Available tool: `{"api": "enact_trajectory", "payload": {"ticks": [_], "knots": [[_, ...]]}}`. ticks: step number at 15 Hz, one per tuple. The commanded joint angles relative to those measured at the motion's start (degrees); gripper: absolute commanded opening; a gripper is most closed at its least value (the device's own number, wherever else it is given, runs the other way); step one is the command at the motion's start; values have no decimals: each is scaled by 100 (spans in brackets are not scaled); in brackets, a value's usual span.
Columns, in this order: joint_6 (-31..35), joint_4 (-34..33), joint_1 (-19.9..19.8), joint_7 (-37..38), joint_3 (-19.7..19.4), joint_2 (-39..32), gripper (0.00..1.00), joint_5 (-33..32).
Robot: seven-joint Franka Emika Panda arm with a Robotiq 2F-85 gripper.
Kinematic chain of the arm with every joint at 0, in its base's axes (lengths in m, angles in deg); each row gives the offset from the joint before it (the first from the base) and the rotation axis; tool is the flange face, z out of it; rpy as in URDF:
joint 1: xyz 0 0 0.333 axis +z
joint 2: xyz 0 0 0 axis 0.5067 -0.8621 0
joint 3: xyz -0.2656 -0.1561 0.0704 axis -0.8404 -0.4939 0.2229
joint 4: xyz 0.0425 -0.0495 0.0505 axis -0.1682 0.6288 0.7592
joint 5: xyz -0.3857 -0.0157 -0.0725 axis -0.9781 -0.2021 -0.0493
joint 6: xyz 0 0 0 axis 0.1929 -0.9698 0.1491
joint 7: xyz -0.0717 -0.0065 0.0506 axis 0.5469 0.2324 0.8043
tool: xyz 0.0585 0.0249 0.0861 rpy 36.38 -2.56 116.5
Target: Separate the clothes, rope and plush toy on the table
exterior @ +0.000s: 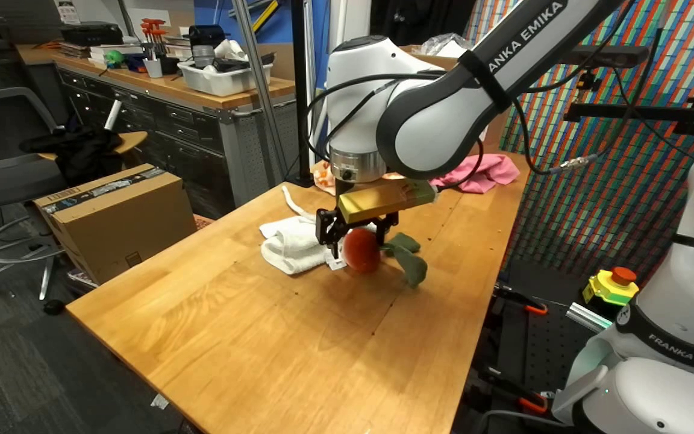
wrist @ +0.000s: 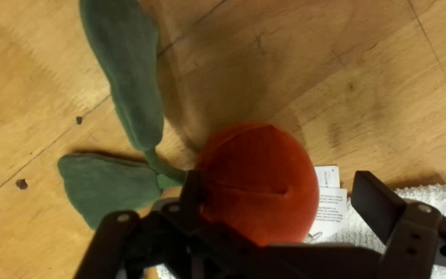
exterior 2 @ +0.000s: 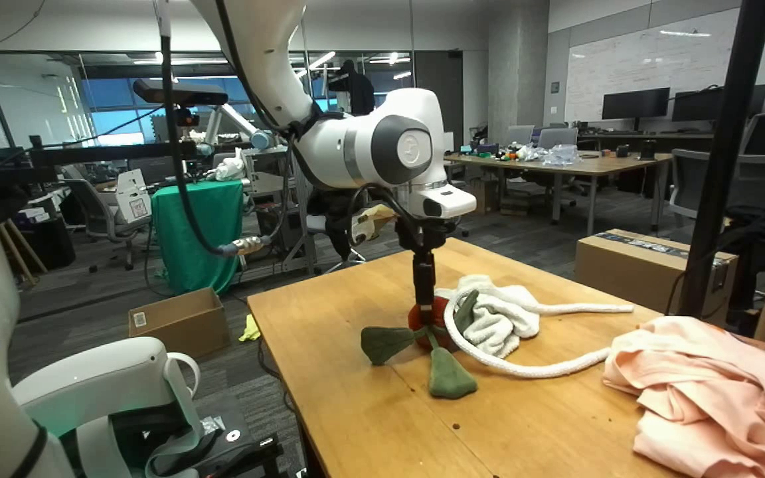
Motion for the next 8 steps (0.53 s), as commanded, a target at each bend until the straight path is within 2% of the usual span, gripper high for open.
{"api": "enact_trajectory", "payload": {"ticks": [1,2,3,4,8], "knots": [[150,119,28,307,-46,37,100,-97],[139,134,27,343,-51,39,100,-112],[112,143,23,338,-53,35,90,-103],[124,153,22,360,-56,34,75,-111],[109,171,23,433,-73,36,42,-190]]}}
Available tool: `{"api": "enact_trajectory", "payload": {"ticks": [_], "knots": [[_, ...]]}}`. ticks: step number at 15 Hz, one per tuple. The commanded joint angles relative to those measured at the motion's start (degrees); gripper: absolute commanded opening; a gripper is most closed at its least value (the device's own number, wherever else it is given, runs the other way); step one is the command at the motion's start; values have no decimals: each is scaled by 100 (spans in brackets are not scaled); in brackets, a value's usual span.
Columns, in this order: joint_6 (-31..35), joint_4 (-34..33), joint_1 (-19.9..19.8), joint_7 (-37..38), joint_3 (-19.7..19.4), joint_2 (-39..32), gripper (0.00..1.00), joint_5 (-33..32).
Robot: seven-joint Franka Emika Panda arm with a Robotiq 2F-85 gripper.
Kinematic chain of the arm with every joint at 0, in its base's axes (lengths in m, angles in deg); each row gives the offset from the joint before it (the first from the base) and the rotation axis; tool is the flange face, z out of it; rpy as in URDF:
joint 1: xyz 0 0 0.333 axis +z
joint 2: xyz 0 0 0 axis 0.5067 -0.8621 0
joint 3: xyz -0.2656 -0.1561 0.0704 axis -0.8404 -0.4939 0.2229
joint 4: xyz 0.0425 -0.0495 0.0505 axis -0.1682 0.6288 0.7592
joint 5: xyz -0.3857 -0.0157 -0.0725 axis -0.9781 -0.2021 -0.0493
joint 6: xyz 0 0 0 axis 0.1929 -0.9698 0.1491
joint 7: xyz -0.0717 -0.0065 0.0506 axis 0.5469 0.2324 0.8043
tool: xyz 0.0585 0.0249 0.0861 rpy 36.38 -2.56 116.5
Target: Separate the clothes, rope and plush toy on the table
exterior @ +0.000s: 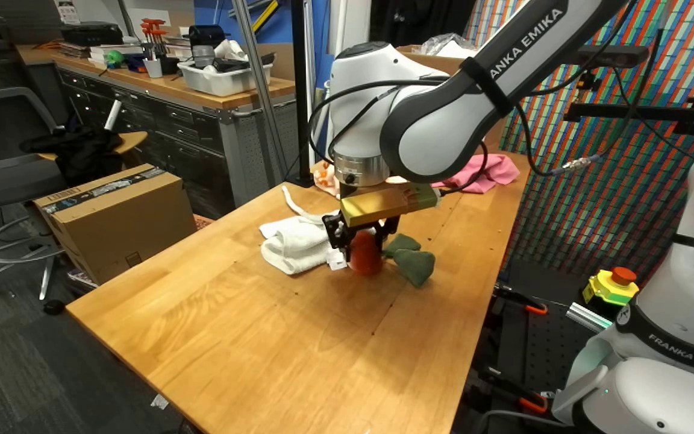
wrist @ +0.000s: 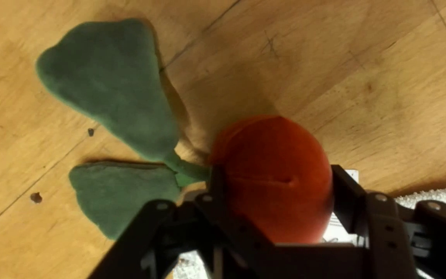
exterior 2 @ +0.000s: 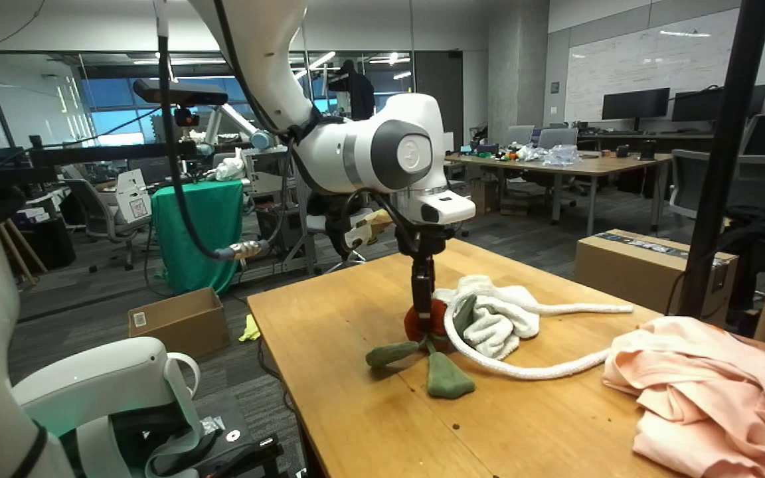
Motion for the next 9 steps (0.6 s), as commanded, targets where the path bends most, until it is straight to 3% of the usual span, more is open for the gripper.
{"api": "enact_trajectory", "payload": {"ticks": [1,4,6,9], "knots": [[100,76,24,181,-32,39,36,-145],[63,70,27,76,-10,66,16,-104],[53,82,8,-216,33,120,15,112],[143,160,-53,-1228,128,273,15,895]]}}
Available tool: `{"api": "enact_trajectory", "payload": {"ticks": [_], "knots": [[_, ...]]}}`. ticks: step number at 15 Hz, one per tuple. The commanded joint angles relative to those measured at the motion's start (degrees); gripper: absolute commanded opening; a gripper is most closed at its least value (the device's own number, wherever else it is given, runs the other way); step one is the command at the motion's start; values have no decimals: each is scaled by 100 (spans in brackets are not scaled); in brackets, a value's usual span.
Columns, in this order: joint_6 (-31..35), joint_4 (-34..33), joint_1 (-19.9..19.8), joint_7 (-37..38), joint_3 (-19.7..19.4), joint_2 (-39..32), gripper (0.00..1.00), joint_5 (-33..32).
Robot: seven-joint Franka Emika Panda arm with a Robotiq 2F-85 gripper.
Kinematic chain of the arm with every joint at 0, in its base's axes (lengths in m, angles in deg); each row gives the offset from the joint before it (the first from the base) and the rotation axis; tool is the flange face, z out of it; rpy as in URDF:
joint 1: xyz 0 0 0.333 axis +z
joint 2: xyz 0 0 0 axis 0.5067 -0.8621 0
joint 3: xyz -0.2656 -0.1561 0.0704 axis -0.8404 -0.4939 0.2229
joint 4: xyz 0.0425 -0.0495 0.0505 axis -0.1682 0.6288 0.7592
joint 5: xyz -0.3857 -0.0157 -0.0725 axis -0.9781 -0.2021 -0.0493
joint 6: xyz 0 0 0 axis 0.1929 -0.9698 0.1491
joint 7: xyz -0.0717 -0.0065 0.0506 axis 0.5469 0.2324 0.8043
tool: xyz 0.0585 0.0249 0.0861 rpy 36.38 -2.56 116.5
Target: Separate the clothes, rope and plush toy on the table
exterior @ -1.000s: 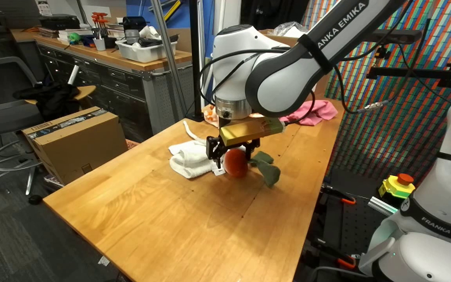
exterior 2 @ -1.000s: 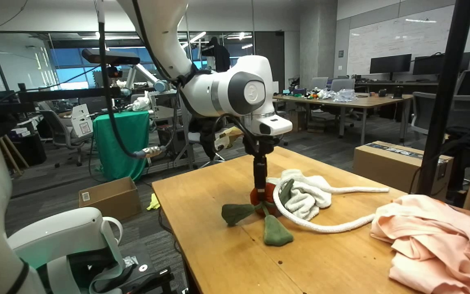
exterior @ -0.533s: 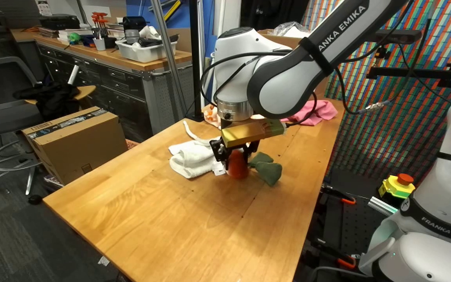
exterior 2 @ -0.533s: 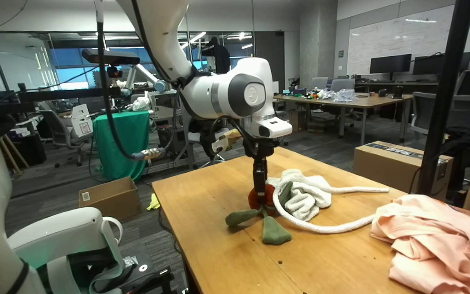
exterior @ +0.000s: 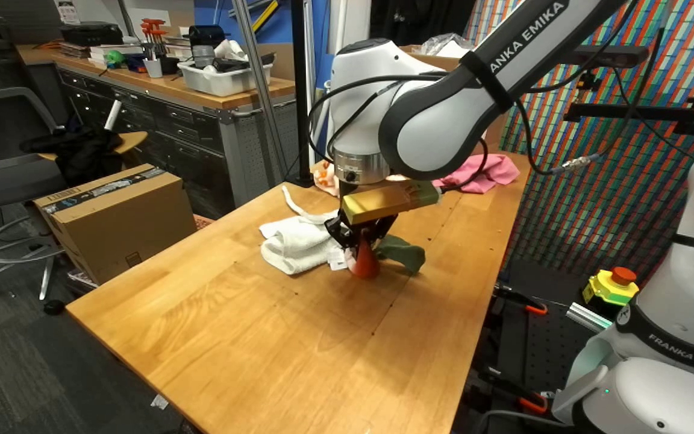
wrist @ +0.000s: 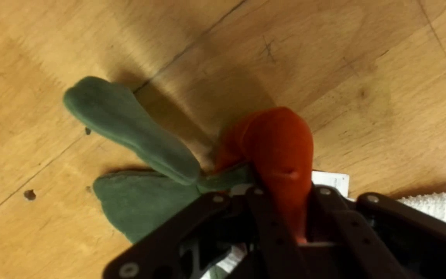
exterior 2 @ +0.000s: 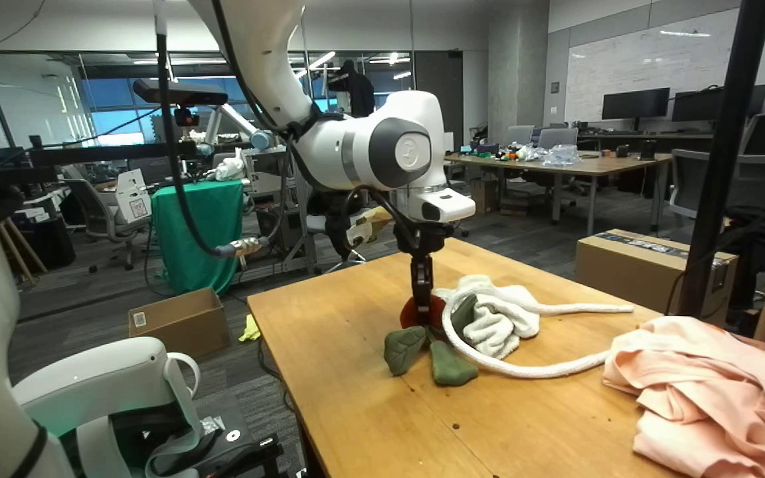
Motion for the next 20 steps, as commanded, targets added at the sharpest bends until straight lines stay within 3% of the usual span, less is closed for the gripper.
{"api": "enact_trajectory", "payload": {"ticks": [1,8,11,16,20], "knots": [[138,172,-66,-1259,123,289,17,1000],[-289,225,-119,-4258,82,723,20,3626],[-794,156,-167,-5423,0,795,19,4415],[-1816,20,-300,-6965,-162,822,18,5069],[-2530,-117,-400,-7673,-261,742,19,5075]]}}
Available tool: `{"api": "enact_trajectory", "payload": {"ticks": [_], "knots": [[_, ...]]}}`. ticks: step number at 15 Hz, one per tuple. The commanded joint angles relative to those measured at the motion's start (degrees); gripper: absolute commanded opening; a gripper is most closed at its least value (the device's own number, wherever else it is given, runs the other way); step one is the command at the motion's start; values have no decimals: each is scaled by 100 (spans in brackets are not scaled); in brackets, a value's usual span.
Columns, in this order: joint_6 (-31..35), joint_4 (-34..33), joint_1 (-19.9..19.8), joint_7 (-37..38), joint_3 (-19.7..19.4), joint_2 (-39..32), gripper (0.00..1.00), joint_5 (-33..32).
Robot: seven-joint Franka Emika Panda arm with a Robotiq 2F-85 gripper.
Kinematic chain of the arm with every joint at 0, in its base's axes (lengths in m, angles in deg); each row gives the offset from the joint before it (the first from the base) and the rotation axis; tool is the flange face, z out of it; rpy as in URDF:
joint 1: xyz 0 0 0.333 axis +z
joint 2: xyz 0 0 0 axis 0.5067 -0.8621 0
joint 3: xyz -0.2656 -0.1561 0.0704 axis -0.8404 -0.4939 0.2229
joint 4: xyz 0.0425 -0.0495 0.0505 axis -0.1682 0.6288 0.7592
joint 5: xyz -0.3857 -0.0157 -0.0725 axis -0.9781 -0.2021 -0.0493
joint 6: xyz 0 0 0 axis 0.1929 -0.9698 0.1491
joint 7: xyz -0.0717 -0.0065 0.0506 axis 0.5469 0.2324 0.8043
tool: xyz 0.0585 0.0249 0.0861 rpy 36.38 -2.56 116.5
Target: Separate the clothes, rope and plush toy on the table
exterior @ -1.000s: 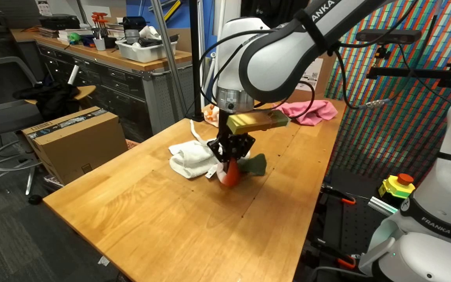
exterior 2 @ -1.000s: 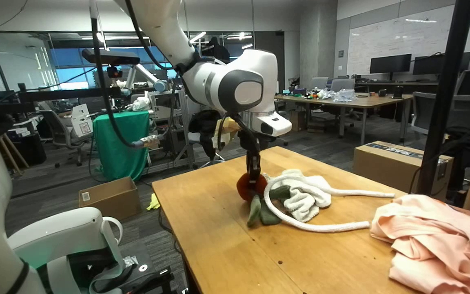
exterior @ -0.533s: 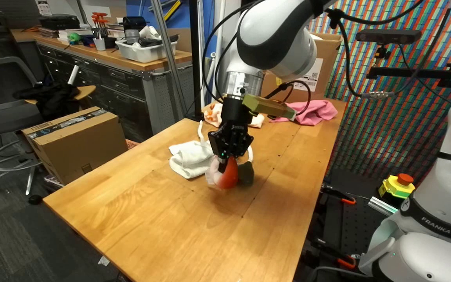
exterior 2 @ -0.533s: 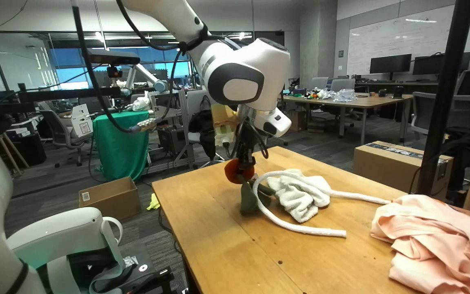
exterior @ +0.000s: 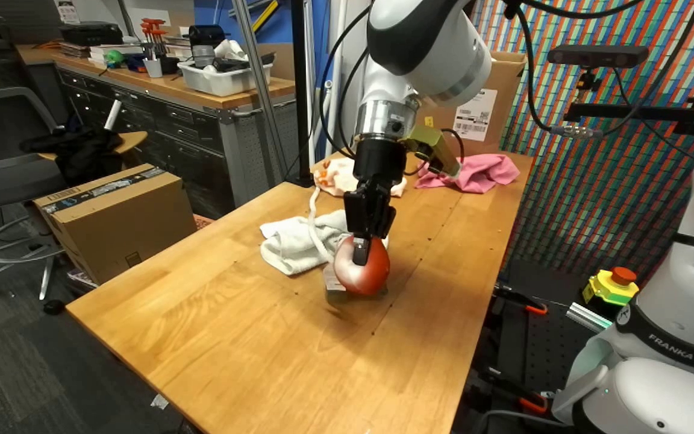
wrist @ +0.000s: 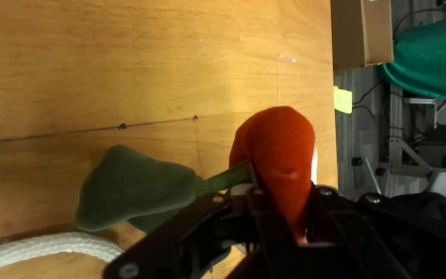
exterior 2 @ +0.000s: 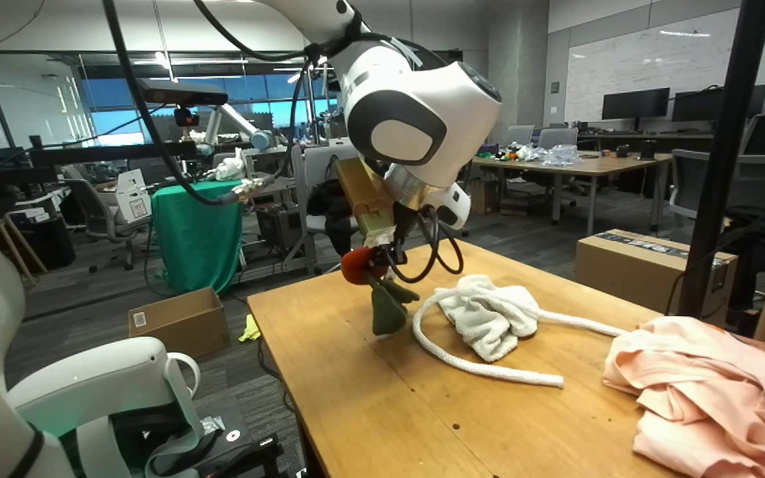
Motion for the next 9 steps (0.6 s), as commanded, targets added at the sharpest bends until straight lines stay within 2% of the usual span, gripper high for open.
{"api": "enact_trajectory", "payload": {"ticks": [1,4,9], "knots": [[-666,-200,-81,-616,-67,-13,18,73],[-1055,-382,-61,-906,-37,-169,19,-2],[-1171,-794,82,-760,198,-473,16,-559]]}}
